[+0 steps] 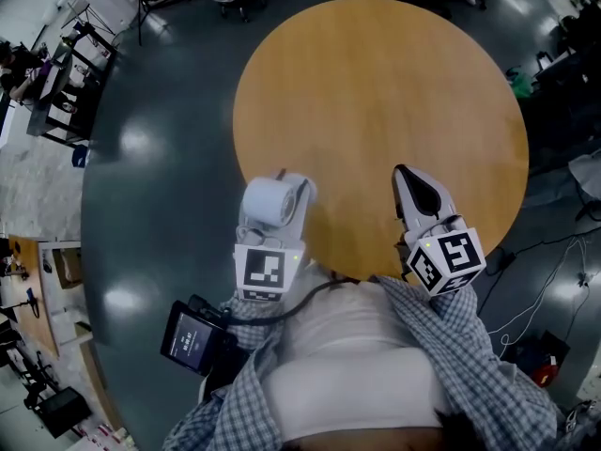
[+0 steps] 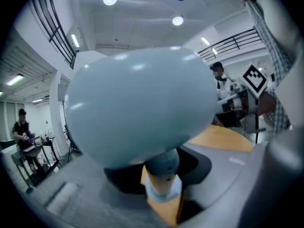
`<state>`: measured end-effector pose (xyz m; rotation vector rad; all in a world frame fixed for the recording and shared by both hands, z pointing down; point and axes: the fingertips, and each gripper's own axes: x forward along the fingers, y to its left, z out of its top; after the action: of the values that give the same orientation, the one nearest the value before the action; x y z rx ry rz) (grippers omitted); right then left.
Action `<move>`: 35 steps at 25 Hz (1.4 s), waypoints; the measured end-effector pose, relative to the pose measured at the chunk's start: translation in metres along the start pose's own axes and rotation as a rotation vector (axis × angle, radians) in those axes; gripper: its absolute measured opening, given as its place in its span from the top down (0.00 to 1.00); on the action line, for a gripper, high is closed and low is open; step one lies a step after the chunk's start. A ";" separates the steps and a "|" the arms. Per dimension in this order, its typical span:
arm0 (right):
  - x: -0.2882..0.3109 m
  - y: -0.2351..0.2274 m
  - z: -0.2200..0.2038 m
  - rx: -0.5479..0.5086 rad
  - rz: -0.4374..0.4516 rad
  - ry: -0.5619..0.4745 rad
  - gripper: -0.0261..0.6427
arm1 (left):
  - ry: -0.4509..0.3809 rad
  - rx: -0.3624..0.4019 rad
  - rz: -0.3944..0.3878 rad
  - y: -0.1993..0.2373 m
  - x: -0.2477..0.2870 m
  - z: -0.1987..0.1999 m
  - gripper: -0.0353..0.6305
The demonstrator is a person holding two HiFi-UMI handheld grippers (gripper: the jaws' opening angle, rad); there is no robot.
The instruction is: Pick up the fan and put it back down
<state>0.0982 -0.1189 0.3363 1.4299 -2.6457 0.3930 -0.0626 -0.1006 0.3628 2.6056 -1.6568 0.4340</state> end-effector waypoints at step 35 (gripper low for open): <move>-0.013 -0.016 0.018 0.010 -0.025 -0.004 0.96 | 0.008 0.001 -0.019 -0.006 0.017 -0.001 0.73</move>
<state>0.1190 -0.1221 0.3194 1.4672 -2.6301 0.4020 -0.0510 -0.1127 0.3681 2.6145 -1.6290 0.4436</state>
